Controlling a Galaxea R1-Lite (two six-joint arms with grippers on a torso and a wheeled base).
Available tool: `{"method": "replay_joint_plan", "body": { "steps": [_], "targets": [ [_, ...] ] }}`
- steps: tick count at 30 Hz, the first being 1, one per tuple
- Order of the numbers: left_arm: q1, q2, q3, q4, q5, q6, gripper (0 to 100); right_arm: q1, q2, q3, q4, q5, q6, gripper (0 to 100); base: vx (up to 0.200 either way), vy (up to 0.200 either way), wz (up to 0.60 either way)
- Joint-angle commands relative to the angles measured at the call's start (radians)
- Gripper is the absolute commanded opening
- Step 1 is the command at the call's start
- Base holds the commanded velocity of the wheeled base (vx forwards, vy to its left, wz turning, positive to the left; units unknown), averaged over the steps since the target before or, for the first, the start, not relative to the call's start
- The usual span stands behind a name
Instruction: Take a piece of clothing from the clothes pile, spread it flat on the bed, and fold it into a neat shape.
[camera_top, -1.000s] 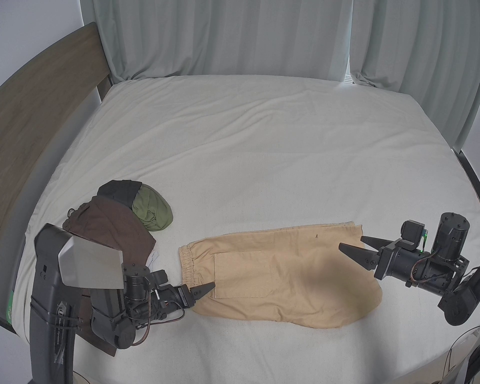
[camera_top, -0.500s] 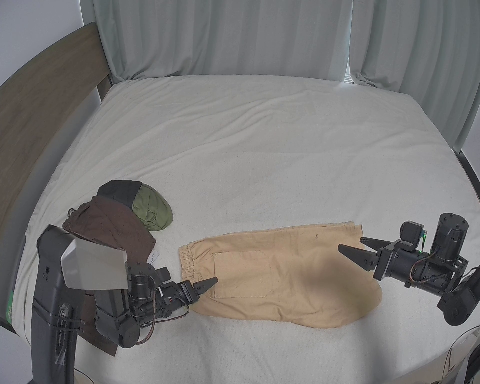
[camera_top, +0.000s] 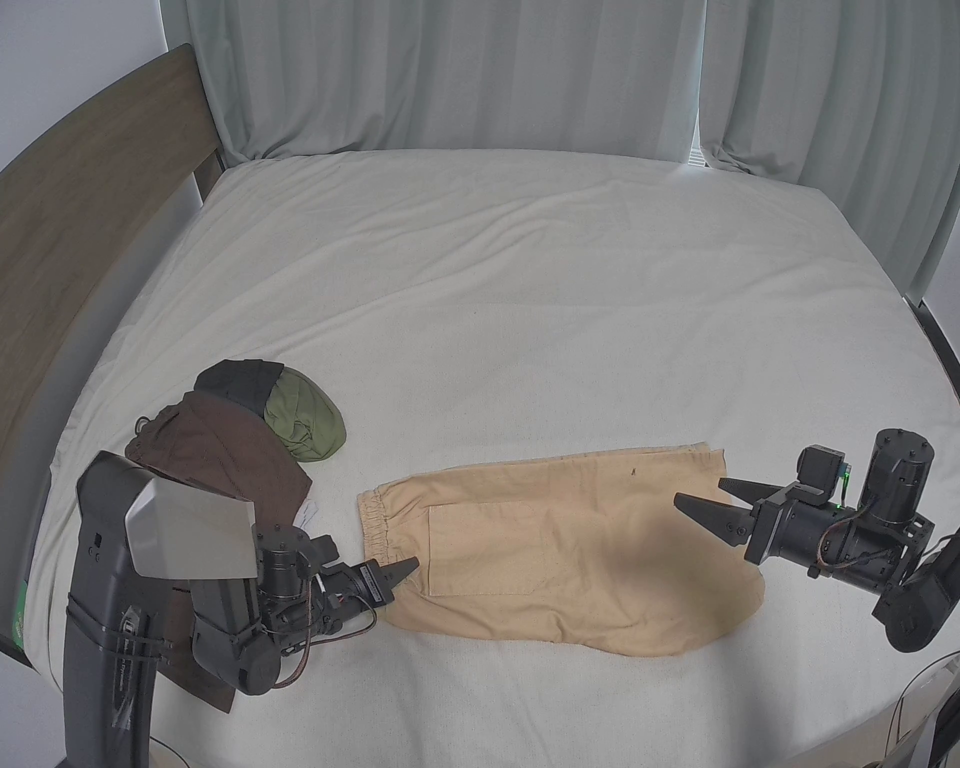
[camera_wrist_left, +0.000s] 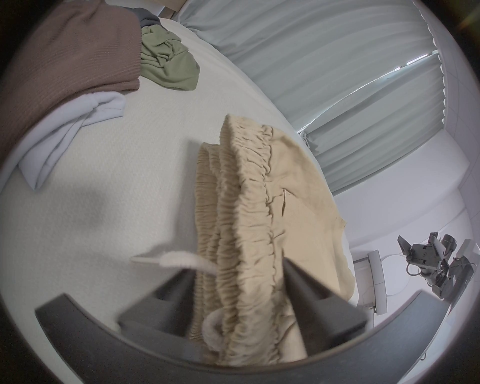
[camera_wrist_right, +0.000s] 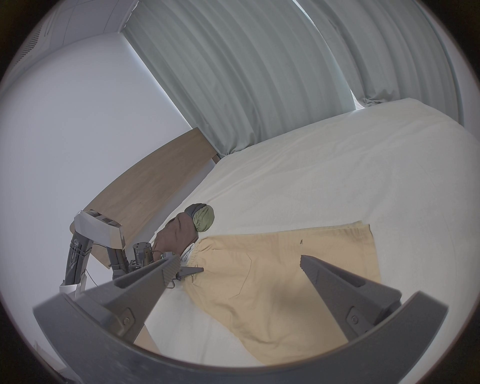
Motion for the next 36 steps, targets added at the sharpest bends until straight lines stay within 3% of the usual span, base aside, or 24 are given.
{"method": "replay_joint_plan", "body": {
  "steps": [1,14,24,36],
  "targets": [
    [0.001,0.006,-0.006,-0.006,-0.003,0.0,0,0.001,0.009,0.005,-0.001,0.002,-0.001,100,0.0,0.0,0.0],
    [0.027,-0.037,0.015,-0.009,0.003,0.008,0,0.001,0.024,0.012,-0.001,0.003,0.0,100,0.0,0.0,0.0],
    [0.084,-0.142,0.092,-0.008,-0.037,0.048,0,0.002,0.035,0.048,-0.018,0.006,0.002,100,0.0,0.0,0.0],
    [0.084,-0.22,0.144,-0.008,-0.048,0.049,0,0.074,0.182,0.104,-0.236,-0.006,0.002,100,0.0,0.0,0.0]
  ]
}}
